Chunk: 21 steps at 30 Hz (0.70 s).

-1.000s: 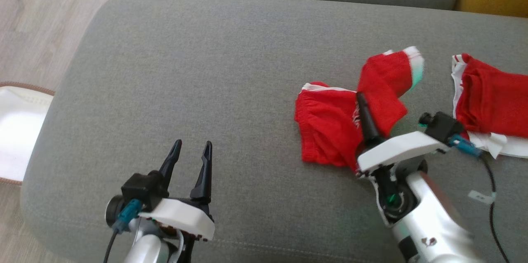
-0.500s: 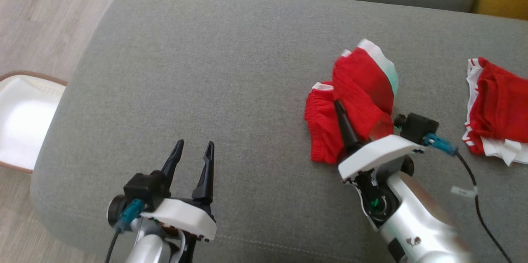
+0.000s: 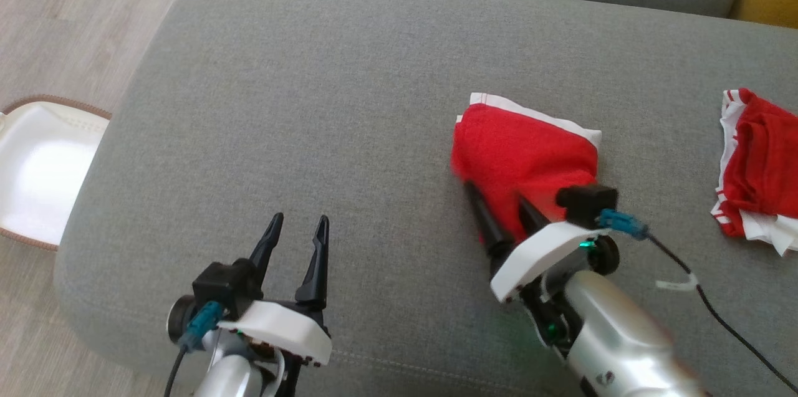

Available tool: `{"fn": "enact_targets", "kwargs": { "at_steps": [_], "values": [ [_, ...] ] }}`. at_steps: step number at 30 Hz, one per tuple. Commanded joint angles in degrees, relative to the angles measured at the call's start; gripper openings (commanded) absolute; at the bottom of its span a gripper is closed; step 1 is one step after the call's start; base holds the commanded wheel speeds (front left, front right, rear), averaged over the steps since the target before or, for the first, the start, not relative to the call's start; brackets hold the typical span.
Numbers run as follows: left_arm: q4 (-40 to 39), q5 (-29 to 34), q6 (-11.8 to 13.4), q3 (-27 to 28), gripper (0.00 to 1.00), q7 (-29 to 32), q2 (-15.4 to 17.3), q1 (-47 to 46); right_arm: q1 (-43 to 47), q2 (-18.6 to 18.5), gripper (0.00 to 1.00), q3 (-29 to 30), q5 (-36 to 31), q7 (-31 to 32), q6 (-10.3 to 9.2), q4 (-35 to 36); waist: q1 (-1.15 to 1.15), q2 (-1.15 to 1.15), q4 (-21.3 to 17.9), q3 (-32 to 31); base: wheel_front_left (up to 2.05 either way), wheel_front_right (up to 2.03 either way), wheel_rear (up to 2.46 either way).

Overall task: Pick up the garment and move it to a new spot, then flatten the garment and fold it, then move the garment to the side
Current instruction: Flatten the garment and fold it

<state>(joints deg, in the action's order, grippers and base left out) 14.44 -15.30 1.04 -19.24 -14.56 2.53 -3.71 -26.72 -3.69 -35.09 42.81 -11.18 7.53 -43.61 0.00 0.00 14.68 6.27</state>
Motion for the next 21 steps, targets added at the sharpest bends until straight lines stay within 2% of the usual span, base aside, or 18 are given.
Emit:
{"fn": "enact_targets", "kwargs": {
  "at_steps": [1, 6, 15, 18, 21],
  "values": [
    [-1.6, -0.2, 0.4, 1.9, 1.0, -0.4, 0.3, -2.1, -1.9, 0.8, 1.0, -1.9, -0.9, -0.6, -0.04, 1.6, 0.0, 0.0, 0.0, 0.0, 0.0, 0.0, 0.0],
    [-1.4, -0.2, 0.4, 2.0, 1.0, -0.4, 0.3, -2.1, -0.6, 0.8, 1.0, -5.7, -1.6, 0.6, -0.04, 2.4, 0.0, 0.0, -0.3, -0.3, 0.0, 0.0, 0.0],
    [-1.4, 0.1, 0.5, 2.5, 1.0, -0.4, 0.3, -2.1, 1.2, 0.8, 1.0, -10.8, 3.1, 10.3, -0.04, 3.4, 0.0, 0.0, -2.4, -0.9, 0.0, 0.0, 0.0],
    [-1.3, 0.3, 0.3, 2.9, 1.0, -0.4, 0.3, -2.1, 0.9, 0.8, 1.0, -10.9, 3.4, 10.4, -0.04, 4.3, 0.0, 0.0, -3.3, -1.0, 0.0, 0.0, 0.0],
    [-1.7, 0.8, 0.1, 3.7, 1.0, -0.4, 0.3, -2.5, -0.9, 0.8, 1.0, -8.9, 0.6, 6.8, -0.04, 5.5, 0.0, 0.0, -5.4, -1.2, 0.0, 0.0, 0.0]
  ]
}}
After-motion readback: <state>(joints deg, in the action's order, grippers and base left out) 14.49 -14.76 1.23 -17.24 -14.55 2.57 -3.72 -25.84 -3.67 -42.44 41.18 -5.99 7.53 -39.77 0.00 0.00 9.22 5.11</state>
